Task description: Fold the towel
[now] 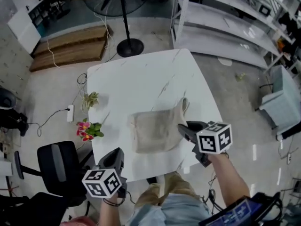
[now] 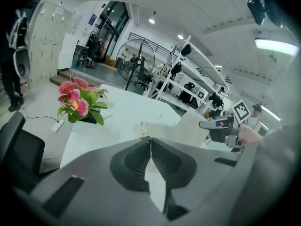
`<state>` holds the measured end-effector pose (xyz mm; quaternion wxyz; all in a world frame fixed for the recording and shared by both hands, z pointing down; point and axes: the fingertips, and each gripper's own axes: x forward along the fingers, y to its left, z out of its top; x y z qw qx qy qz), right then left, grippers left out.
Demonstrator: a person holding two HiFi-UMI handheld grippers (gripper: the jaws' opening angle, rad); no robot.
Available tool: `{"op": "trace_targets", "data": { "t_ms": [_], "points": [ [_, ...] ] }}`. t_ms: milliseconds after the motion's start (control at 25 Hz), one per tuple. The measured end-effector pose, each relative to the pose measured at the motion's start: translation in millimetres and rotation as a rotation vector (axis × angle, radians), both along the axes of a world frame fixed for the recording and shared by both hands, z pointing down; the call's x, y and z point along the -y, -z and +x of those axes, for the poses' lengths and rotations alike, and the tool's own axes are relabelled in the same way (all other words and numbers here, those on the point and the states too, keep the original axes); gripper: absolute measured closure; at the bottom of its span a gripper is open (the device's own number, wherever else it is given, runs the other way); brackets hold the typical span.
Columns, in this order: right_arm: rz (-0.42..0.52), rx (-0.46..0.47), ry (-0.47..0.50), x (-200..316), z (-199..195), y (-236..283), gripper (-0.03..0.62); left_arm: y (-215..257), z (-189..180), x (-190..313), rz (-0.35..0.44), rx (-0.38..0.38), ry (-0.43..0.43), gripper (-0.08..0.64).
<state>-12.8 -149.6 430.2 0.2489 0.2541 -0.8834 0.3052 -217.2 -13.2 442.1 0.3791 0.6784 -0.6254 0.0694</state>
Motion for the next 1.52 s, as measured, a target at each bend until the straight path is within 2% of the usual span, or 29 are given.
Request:
{"op": "trace_targets", "data": {
  "t_ms": [200,440,720,960,1080,1200,1240,1400,1520],
  "points": [
    [0.082,-0.104,0.16,-18,-56,-4,0.541,3,-22,-26,0.019,-0.021,0.063,0.551],
    [0.095,-0.208,0.303,-38,-109,-38,0.54,-1,-50,-57,0.008,-0.035,0.148,0.551],
    [0.079,-0.323,0.441,-61,-139,-88,0.538,-15,-69,-81,-0.022,-0.052,0.226,0.551],
    [0.088,-0.394,0.509,-66,-150,-114,0.537,-21,-74,-86,-0.026,-0.066,0.24,0.551],
    [0.086,-0.377,0.547,-72,-157,-114,0.503,-23,-74,-87,-0.031,-0.068,0.245,0.551],
    [0.079,-0.285,0.59,-86,-162,-93,0.394,-24,-73,-85,-0.034,-0.068,0.24,0.551],
    [0.081,-0.244,0.594,-89,-163,-83,0.387,-23,-72,-84,-0.033,-0.068,0.237,0.551],
    [0.092,-0.106,0.564,-88,-156,-45,0.402,-19,-68,-73,-0.023,-0.063,0.215,0.551],
    [0.134,-0.028,0.485,-70,-147,-25,0.533,-18,-63,-62,-0.015,-0.061,0.195,0.551]
  ]
}}
